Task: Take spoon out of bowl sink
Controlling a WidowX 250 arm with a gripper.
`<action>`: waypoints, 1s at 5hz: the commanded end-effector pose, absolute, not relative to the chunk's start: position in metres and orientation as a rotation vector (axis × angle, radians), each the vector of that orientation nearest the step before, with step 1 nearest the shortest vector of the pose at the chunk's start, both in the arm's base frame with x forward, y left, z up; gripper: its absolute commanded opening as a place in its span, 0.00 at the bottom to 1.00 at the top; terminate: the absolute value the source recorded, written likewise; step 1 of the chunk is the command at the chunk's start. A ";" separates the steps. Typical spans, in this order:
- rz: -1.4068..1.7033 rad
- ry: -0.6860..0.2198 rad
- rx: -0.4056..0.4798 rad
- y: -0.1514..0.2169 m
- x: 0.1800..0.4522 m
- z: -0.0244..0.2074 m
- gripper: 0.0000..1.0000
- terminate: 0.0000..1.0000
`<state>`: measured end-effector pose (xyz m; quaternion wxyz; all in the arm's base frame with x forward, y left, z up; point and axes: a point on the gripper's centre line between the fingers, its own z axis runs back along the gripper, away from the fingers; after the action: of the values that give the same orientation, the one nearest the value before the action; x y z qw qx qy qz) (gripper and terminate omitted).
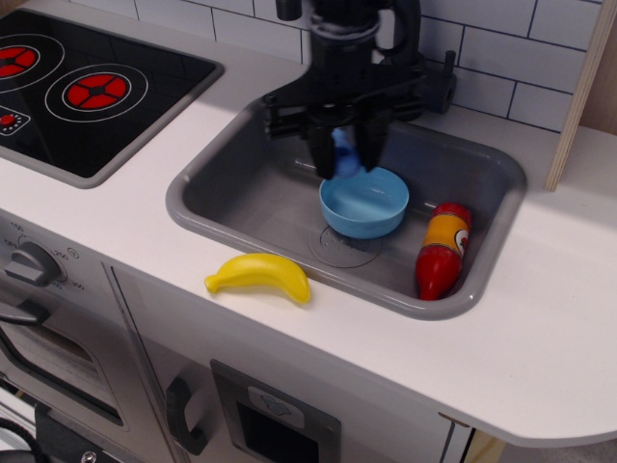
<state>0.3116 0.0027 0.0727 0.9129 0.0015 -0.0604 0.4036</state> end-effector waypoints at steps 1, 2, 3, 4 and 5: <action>0.924 -0.162 0.043 0.023 0.314 0.044 0.00 0.00; 0.939 -0.162 0.052 0.027 0.309 0.032 0.00 0.00; 0.954 -0.135 0.074 0.031 0.304 0.026 0.00 0.00; 0.972 -0.095 0.113 0.028 0.307 0.016 0.00 0.00; 0.968 -0.082 0.152 0.030 0.307 0.006 1.00 0.00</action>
<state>0.2983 0.0312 -0.0072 0.8825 0.0817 -0.0151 0.4628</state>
